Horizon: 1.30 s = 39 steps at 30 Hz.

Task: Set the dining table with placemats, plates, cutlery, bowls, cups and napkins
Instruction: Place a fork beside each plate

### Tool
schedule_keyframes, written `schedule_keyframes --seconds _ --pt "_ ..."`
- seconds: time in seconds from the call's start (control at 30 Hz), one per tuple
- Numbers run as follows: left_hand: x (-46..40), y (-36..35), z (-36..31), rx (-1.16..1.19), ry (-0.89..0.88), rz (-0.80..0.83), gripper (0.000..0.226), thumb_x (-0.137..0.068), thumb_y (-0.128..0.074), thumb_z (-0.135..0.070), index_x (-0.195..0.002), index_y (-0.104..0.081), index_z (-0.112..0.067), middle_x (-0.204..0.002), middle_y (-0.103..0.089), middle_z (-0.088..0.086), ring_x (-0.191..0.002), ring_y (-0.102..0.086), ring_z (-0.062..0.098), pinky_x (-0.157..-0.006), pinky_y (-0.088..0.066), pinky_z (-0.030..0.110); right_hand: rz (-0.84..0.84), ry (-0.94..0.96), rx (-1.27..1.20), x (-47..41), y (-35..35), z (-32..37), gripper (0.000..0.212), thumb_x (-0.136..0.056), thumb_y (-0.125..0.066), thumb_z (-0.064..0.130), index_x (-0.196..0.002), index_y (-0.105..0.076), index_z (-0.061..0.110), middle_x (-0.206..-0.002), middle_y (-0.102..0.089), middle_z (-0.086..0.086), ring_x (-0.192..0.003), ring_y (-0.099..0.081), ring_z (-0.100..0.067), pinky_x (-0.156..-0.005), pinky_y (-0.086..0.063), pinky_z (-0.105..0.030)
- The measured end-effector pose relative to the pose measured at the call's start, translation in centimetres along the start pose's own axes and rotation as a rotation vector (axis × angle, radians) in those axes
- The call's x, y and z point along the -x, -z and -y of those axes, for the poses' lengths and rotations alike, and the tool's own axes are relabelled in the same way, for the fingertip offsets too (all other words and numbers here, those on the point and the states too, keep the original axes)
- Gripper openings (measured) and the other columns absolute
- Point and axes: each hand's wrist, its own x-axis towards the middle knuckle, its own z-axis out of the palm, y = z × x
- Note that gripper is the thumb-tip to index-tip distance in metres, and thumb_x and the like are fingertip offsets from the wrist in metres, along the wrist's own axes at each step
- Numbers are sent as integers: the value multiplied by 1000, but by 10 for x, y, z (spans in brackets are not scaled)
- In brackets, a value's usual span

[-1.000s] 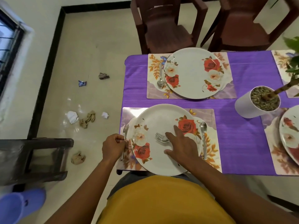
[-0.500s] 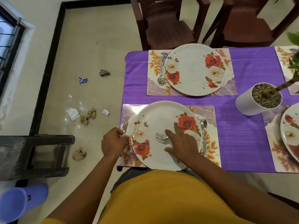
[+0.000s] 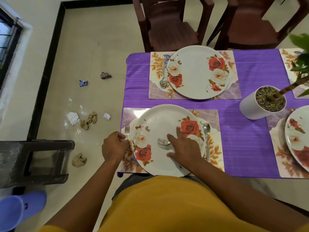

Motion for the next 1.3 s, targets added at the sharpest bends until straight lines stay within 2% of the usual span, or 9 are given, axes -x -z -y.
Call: schedule_keyframes --seconds 0.53,0.7,0.93,1.1,1.17,1.3 --pt "-3 -8 0 32 -1 19 16 -84 -81 -26 -97 -75 -18 -95 -76 1 -84 -68 19 -67 -43 27 -1 3 -4 0 0 -2 73 -88 -72 56 -148 -39 30 -169 -17 -18 -96 -71 -31 -62 -40 -25" --pt "-3 -10 -4 16 -10 16 13 -87 -78 -23 -98 -75 -17 -96 -76 1 -82 -63 14 -59 -34 17 -2 5 -4 -1 -1 -2 74 -88 -72 56 -149 -39 29 -169 -17 -19 -97 -71 -31 -62 -41 -26" --pt "-4 -9 -3 23 -9 17 15 -86 -79 -25 -98 -76 -17 -94 -76 1 -80 -64 15 -58 -36 21 -17 7 -24 0 -3 -3 75 -88 -72 56 -149 -39 30 -170 -17 -17 -100 -70 -30 -65 -45 -27" --pt "-4 -5 -1 46 17 -1 16 -86 -81 -26 -97 -77 -15 -88 -73 -2 -79 -62 15 -70 -42 28 -21 9 -24 0 -4 -3 76 -87 -72 57 -150 -39 30 -170 -16 -17 -103 -70 -29 -66 -44 -26" --pt "-5 -3 0 56 31 -2 14 -86 -81 -24 -96 -77 -16 -81 -69 -6 -76 -61 13 -69 -41 28 -20 7 -20 -1 -4 -2 77 -86 -73 57 -150 -41 29 -170 -17 -17 -103 -70 -30 -66 -46 -28" --pt "-6 -2 2 55 41 11 14 -85 -81 -24 -97 -77 -17 -82 -69 -6 -77 -62 14 -69 -42 28 -12 6 -8 -2 -3 -1 76 -86 -73 57 -149 -41 29 -169 -17 -18 -102 -70 -31 -66 -46 -28"
